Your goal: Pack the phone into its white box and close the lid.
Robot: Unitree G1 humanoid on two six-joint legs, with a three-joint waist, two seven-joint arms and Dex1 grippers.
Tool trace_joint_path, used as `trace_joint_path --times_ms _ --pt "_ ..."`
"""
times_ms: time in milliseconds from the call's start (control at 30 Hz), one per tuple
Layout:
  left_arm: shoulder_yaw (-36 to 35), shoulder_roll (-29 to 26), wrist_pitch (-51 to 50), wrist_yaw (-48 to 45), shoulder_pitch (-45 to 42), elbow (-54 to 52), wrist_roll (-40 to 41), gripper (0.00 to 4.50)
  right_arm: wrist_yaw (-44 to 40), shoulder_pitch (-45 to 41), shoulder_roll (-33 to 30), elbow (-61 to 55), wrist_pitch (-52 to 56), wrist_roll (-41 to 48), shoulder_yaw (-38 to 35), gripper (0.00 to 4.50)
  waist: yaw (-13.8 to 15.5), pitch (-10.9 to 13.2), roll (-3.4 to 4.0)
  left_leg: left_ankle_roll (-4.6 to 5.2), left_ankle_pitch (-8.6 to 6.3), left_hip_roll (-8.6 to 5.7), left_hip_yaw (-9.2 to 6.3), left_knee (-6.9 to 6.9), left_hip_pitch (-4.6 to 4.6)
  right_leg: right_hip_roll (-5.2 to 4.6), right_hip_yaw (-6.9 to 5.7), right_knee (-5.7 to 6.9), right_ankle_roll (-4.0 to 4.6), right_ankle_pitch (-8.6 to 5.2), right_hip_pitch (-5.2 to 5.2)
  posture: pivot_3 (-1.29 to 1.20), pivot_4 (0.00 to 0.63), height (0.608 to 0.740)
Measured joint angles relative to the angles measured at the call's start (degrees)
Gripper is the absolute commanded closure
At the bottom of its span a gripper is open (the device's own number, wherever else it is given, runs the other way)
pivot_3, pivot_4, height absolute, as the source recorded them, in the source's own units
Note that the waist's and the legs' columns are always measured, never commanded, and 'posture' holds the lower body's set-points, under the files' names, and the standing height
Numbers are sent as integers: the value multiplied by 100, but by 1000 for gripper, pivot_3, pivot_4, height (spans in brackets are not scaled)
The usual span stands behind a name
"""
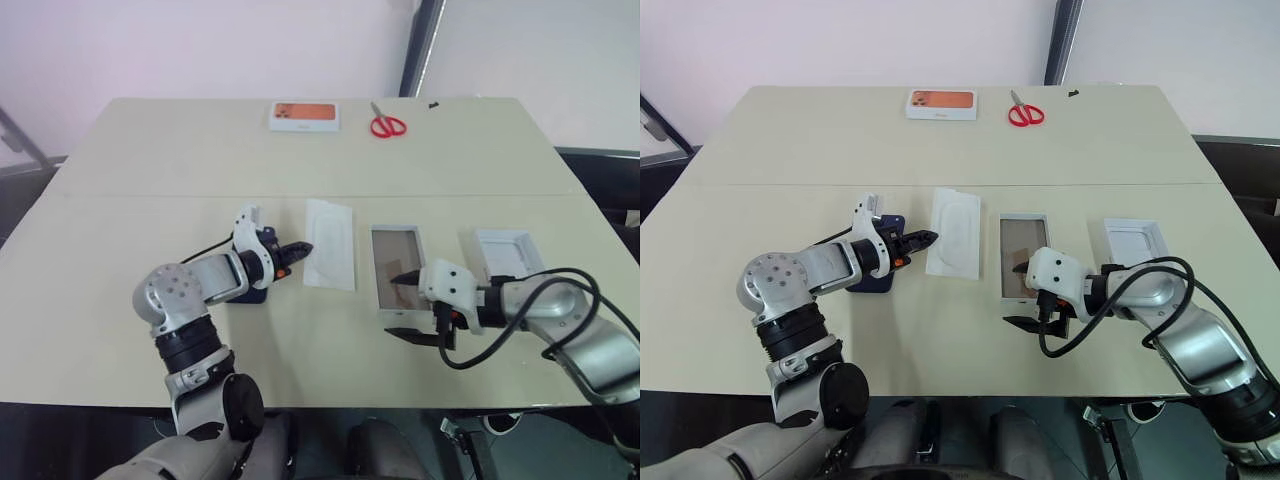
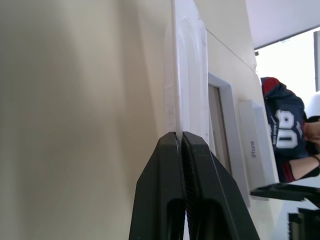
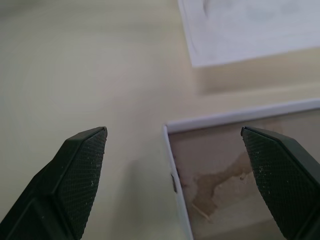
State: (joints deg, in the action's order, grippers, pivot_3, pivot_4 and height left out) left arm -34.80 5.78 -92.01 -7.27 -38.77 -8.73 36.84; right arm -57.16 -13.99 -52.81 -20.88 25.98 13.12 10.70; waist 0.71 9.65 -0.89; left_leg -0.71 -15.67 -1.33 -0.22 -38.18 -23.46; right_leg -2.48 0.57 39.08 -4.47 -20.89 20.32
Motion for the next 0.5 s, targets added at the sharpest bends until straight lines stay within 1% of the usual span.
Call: trace_joint_path --times_ms 67,133,233,267,300,400,500 --pt "-5 1 0 5 0 3 32 4500 -62 -33 0 217 -144 -189 96 857 -3 0 0 -1 1 0 0 1 0 0 0 0 0 0 1 0 150 740" --pt "-34 16 0 22 0 3 70 4500 -118 -49 0 319 -223 -295 155 1807 -4 0 -1 -2 1 0 0 1 0 0 0 0 0 0 1 0 150 740" --pt "-230 120 0 79 -22 13 169 4500 -240 -120 0 317 -274 -392 214 3426 -4 1 -2 -3 1 0 0 0 0 0 0 0 0 0 1 0 150 740" --pt "-287 126 0 104 -38 22 212 4500 -278 -144 0 307 -275 -410 222 4044 -4 2 -3 -4 2 0 -1 0 0 0 0 0 0 0 1 0 150 740" --pt "-369 132 0 128 -63 28 247 4500 -311 -173 0 285 -274 -431 231 4427 -6 2 -3 -4 2 0 -1 0 0 0 0 0 0 0 1 0 150 740" --pt "-630 192 0 191 -196 63 323 4500 -376 -296 33 49 -154 -442 263 4473 -4 2 -3 -5 2 0 -1 0 0 0 -1 0 0 0 1 0 150 740" --pt "-677 227 0 257 -224 75 428 4500 -417 -478 128 -280 23 -400 358 4473 -5 3 -5 -6 2 0 -3 0 0 0 -1 0 0 0 1 0 150 740"
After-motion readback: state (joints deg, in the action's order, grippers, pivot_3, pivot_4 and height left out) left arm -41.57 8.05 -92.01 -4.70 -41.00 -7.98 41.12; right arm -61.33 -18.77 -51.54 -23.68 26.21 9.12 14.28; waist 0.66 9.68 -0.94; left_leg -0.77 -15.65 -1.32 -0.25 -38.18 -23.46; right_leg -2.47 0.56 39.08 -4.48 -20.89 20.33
